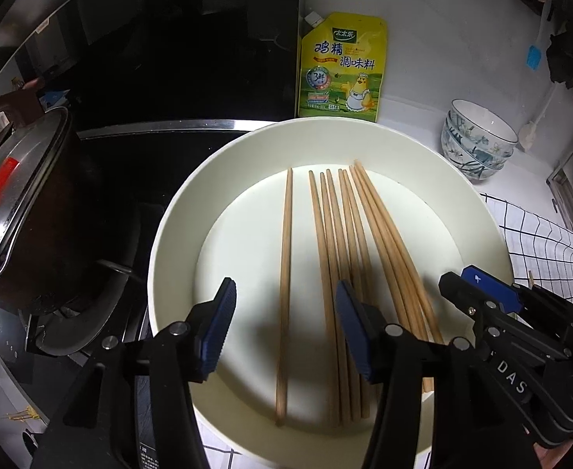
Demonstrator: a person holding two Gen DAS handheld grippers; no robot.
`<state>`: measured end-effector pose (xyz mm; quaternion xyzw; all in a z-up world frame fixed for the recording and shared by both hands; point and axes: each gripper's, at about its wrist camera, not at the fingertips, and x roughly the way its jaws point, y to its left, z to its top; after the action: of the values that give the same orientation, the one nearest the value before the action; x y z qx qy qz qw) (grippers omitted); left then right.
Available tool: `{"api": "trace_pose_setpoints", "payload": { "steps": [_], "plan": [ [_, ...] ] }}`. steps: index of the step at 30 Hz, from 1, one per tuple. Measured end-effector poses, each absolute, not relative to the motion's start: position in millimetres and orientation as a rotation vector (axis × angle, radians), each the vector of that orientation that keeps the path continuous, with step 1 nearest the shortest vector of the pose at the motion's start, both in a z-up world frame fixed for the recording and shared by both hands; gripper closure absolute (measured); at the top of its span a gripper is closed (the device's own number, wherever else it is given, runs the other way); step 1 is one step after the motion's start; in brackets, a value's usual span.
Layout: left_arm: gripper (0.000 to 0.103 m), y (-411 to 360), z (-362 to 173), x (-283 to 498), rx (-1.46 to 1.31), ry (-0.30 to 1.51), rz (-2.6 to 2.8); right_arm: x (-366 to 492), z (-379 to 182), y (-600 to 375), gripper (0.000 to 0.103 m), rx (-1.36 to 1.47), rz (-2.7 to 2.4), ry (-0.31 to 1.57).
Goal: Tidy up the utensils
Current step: 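Open the left tool to drop its chopstick in the basin while the right tool releases its own, then move both open tools back over the last chopsticks on the cloth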
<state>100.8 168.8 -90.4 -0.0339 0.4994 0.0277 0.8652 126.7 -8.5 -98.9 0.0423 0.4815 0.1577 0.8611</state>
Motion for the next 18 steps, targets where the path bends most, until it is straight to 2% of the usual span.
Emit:
{"api": "trace_pose_setpoints", "payload": {
  "steps": [15,18],
  "plan": [
    [0.05,138,-69,78,-0.084,1.026,0.041,94,-74,-48,0.076,0.076,0.299,0.975],
    [0.046,126,-64,72,-0.082,1.019,0.037,86,-70,-60,0.076,0.072,0.293,0.97]
  ]
}}
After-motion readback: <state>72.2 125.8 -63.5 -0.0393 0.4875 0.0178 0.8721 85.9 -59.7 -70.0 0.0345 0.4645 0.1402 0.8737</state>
